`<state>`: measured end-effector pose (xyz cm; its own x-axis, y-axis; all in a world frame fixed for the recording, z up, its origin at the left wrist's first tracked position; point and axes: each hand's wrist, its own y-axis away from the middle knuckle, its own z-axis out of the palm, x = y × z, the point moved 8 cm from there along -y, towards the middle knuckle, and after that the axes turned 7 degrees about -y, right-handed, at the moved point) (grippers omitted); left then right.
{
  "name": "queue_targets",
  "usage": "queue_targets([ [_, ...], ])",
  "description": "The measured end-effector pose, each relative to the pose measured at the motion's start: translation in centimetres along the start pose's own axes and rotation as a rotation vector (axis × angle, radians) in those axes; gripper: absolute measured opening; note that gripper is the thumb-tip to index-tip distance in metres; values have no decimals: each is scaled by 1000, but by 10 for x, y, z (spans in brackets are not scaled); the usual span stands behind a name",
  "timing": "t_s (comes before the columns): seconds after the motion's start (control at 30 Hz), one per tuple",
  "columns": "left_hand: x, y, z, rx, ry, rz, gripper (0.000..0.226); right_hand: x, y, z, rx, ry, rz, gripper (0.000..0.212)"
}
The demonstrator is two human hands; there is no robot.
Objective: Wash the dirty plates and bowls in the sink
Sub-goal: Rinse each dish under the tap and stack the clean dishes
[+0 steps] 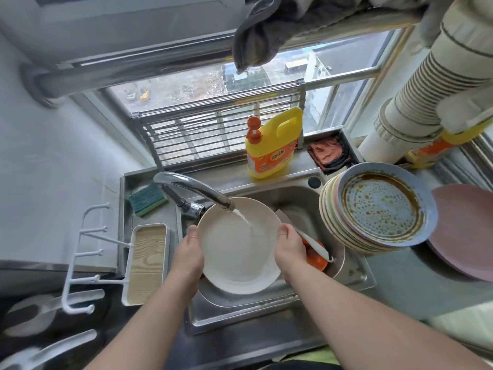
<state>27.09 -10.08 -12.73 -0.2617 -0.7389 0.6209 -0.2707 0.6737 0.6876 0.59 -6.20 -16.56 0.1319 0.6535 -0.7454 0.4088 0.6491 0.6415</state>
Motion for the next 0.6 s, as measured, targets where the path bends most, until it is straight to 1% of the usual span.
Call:
queue_targets([
  [0.07, -11, -3, 4, -22, 47, -54, 50, -16, -3, -3, 12, 71, -124, 29],
  [0.13, -25, -5, 16, -78, 112, -153, 46, -33, -7, -10, 9, 163, -218, 30],
  [0.2, -39, -1, 33, -134, 230, -268, 48, -49, -11, -20, 7, 266, -294, 28],
  [0.27, -45, 7, 47, -167, 295, -338, 52, -60, -16, -30, -5, 364, -328, 29],
  [0.4, -50, 22, 69, -199, 299, -394, 58, -69, -20, -46, -64, 474, -297, 37],
  [0.47, -54, 24, 77, -215, 290, -409, 61, -66, -21, -55, -78, 487, -255, 44],
  [0.6, -59, 28, 94, -261, 282, -435, 61, -51, -15, -74, -73, 464, -198, 46],
])
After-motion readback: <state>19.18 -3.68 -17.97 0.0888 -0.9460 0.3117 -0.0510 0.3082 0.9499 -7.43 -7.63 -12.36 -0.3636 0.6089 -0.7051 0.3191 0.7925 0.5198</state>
